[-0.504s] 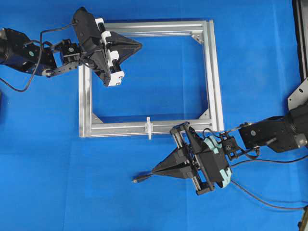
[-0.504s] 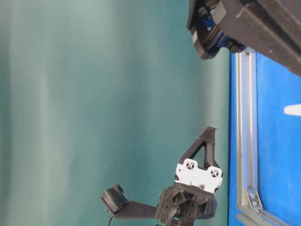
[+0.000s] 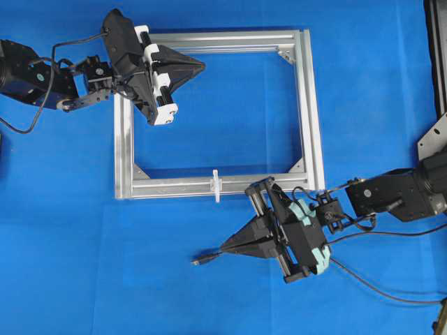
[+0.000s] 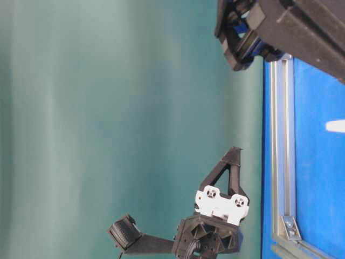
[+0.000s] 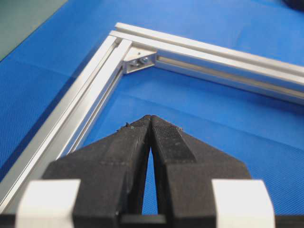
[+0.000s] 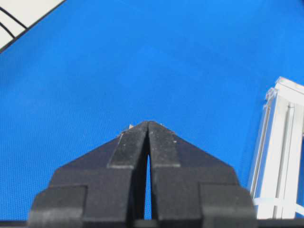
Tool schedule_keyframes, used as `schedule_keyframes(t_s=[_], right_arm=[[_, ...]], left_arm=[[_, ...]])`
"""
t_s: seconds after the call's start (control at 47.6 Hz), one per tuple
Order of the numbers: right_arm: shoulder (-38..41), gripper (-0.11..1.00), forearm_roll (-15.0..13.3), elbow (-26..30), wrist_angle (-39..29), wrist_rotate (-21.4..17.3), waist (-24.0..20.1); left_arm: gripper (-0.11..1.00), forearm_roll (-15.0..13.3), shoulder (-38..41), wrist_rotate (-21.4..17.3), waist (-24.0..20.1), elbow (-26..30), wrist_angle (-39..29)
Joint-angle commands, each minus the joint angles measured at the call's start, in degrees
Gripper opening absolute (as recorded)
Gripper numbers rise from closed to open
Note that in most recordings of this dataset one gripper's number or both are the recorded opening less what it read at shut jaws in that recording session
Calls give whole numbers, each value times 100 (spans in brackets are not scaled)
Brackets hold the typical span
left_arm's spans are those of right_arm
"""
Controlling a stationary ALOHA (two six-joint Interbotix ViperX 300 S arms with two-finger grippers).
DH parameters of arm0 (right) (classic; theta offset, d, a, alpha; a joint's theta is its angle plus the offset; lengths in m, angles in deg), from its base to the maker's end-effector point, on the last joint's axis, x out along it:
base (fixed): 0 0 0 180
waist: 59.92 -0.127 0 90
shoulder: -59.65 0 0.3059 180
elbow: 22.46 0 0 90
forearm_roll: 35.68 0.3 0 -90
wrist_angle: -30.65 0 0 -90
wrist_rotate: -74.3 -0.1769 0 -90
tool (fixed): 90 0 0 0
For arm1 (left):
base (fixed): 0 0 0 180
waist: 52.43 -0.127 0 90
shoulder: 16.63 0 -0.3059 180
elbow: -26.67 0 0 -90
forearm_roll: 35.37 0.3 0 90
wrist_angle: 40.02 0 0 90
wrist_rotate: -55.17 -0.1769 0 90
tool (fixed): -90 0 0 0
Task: Insert the wire through the string loop located in the center.
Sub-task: 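Lower the open right gripper over the black USB cable's plug end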
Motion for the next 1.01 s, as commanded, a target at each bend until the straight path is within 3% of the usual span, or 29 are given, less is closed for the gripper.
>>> schedule_keyframes(t_s=[0.0, 0.084, 0.168, 0.294, 0.441, 0.483, 0.63, 0.756, 0.988], right_arm=[[-167, -5, 18, 97, 9, -9, -18], [-167, -4, 26, 97, 0, -9, -18], [-167, 4, 26, 105, 9, -18, -18], [-167, 32, 62, 97, 0, -18, -18], [-167, 77, 79, 97, 0, -18, -18], [-167, 85, 79, 105, 0, -18, -18], [-167, 74, 114, 105, 0, -18, -18], [-114, 76, 211, 70, 0, -97, -18], [334, 76, 229, 114, 26, -633, -114]], left_arm=[[0, 26, -158, 0, 9, 35, 26], [0, 26, -158, -9, 9, 35, 18], [0, 26, -158, -18, 9, 35, 26], [0, 26, -158, -26, 9, 35, 18], [0, 26, -158, -26, 9, 35, 26], [0, 26, -158, -26, 9, 35, 18], [0, 26, -158, -26, 9, 35, 18], [0, 26, -158, -26, 9, 35, 26], [0, 35, -158, -35, 9, 35, 26]])
